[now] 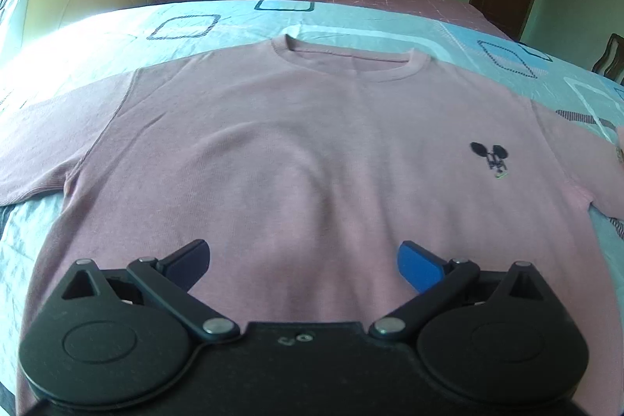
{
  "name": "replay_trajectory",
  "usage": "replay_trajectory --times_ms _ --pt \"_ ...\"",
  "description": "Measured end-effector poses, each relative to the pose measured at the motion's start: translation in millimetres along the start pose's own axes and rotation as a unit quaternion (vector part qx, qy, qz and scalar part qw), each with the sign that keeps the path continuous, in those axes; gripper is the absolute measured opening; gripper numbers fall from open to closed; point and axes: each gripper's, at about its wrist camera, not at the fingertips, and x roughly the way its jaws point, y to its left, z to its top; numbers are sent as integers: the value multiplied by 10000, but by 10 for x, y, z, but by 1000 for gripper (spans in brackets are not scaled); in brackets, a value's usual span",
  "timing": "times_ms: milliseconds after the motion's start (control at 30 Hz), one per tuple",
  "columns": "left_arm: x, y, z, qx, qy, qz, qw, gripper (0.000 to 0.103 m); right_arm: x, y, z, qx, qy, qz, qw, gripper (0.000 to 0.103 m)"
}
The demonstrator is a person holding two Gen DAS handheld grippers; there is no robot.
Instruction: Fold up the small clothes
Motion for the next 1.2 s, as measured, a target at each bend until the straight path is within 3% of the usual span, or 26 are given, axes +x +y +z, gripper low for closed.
replay_trajectory --times_ms 200,333,467,600,667,700,733,800,933,1000,1033,1200 --pt "-113 667 -46 -78 -257 -157 9995 98 147 1451 -479 -972 395 812 9912 7" --pt "-214 1070 -122 -44 -388 44 9992 98 242 2304 -921 -1538 576 1183 9793 6" --pt "-290 1363 -181 76 -466 318 9984 98 291 2962 -1267 -2025 709 1476 9655 6" --pt "-347 1630 -208 -143 -528 409 9977 98 449 3325 -1564 -2363 896 1619 9539 6" --pt "-358 1687 -197 -281 -572 400 9972 98 561 3383 -1694 -2571 1028 1693 9459 8" --pt "-357 1701 -181 -354 -605 344 9969 98 555 3388 -1759 -2756 916 1710 9415 20" --pt "-347 1717 -154 -423 -618 203 9970 98 507 3401 -1797 -2952 853 1773 9350 39" --pt "-292 1683 -76 -549 -619 -109 9965 96 422 3401 -1813 -3095 728 1874 9294 50" --pt "-57 1493 147 -875 -497 -1105 9888 78 261 3042 -1703 -2742 611 1728 9440 50" --pt "160 1297 270 -963 -447 -1615 9811 68 204 2733 -1609 -2501 678 1551 9533 40" --pt "264 1192 340 -944 -389 -1753 9792 64 184 2599 -1570 -2431 725 1473 9560 34" --pt "671 707 598 -739 -352 -2032 9757 63 -82 1758 -1376 -2030 895 953 9704 29"
